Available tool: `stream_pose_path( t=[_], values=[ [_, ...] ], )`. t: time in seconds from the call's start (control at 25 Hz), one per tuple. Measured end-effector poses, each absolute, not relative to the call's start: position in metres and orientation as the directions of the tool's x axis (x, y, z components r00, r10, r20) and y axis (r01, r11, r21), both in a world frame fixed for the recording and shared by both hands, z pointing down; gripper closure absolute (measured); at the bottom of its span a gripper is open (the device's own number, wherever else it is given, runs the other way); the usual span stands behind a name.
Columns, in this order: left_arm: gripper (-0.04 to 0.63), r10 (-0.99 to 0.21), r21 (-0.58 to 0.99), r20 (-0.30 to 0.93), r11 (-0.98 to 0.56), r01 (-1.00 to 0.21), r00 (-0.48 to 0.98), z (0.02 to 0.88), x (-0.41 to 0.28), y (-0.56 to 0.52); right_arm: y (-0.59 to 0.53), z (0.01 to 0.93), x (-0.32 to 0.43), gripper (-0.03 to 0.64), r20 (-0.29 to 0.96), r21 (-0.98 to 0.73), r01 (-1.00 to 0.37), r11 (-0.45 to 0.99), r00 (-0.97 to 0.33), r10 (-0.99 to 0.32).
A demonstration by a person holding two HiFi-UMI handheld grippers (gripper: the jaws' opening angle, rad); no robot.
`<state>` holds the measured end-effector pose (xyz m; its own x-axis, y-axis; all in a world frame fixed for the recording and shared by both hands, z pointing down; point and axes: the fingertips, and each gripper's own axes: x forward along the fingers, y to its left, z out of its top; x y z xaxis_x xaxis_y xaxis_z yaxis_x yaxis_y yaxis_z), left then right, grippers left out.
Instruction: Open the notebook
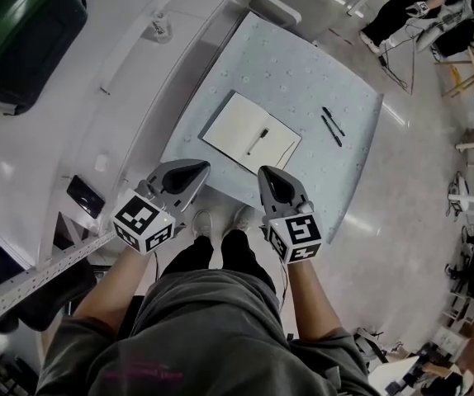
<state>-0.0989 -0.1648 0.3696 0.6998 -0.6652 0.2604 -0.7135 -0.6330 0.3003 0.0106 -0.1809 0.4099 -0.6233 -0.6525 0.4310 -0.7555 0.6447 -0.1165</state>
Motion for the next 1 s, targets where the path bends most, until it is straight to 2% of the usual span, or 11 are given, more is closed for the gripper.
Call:
stream_pose_path(
  t=[1.0],
  values=[
    [0.594,-0.63,0.246,0.173,-0.716,-0.653,0.757,0.312,-0.08,-0.133,-0.13,0.338,0.045,0.612,0.321,-0.104,-0.816,0.569,-0.569,-0.757]
  ],
)
